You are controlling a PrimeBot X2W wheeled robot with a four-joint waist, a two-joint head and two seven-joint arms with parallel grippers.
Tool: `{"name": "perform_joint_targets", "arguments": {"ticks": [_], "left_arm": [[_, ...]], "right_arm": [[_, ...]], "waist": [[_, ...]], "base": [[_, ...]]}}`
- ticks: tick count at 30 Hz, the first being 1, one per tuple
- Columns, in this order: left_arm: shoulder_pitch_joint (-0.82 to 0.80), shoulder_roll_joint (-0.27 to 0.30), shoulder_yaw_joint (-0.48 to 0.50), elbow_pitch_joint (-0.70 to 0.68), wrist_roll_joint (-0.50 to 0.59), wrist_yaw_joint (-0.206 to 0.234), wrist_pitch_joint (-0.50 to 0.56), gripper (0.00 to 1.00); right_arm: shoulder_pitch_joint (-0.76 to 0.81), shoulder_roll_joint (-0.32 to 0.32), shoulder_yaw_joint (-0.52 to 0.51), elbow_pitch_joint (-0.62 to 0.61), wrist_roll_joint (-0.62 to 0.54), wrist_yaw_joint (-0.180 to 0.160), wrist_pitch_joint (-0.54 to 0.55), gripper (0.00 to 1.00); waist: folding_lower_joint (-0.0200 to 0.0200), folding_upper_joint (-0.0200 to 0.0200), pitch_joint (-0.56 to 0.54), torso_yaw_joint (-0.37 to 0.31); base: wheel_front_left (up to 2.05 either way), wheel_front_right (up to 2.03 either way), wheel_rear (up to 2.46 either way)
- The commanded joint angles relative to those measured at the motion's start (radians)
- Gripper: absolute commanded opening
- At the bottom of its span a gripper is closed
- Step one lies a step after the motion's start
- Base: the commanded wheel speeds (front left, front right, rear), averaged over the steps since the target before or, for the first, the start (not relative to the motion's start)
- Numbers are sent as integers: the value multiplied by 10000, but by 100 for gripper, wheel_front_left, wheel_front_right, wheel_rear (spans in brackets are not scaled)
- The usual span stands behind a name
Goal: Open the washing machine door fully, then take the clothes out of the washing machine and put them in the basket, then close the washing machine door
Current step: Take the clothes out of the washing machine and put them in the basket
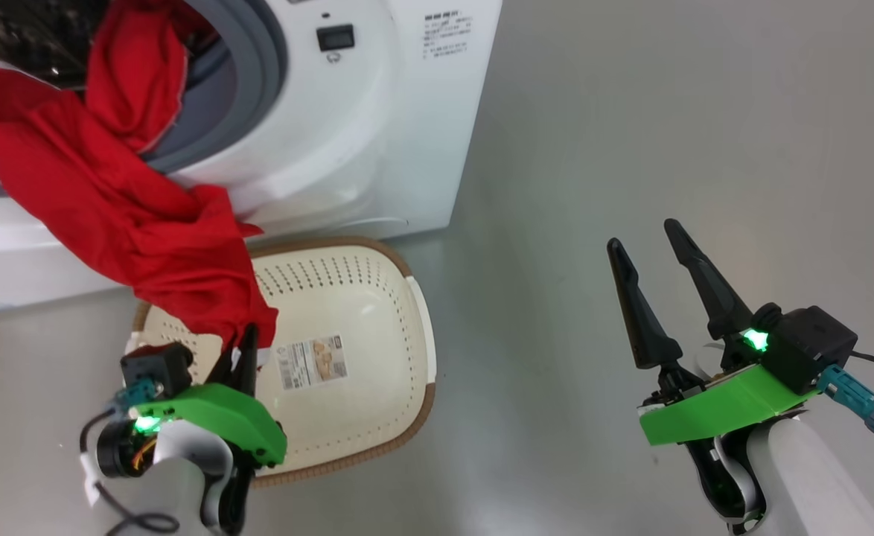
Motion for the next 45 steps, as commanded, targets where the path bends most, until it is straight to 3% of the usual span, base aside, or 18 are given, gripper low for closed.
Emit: {"name": "perform_joint_targets", "arguments": {"ticks": [1,13,28,30,32,33,34,45], "left_arm": [[-324,129,203,336,-143,-96,-103,0],[-2012,116,-398,3823,-1675,-442,347,0],[-2713,115,-1473,5371,-3132,-568,775,0],[-2816,115,-1542,5489,-3182,-421,581,0],[-2855,115,-1548,5510,-3174,-376,393,6],[-2886,115,-1561,5531,-3160,-346,231,35],[-2957,133,-1615,5572,-3082,-234,-99,99],[-3074,347,-1698,5697,-2997,-147,-804,100]], "right_arm": [[-138,61,233,-257,103,63,-63,100],[-681,92,318,-394,48,63,-63,100],[-1022,57,374,-492,-29,63,-63,100],[-1057,48,368,-521,-34,63,-63,100],[-1070,47,366,-525,-33,63,-63,100],[-1079,47,364,-526,-32,63,-63,100],[-1091,49,368,-517,-27,63,-63,100],[-1014,81,402,-329,34,63,-63,100]], "waist": [[0,0,368,-94],[0,0,1518,-281],[0,0,2276,-431],[0,0,2364,-450],[0,0,2387,-457],[0,0,2401,-463],[0,0,2406,-477],[0,0,1909,-413]], "base": [[0,0,0],[0,0,0],[0,0,0],[0,0,0],[0,0,0],[0,0,0],[0,0,0],[0,0,0]]}}
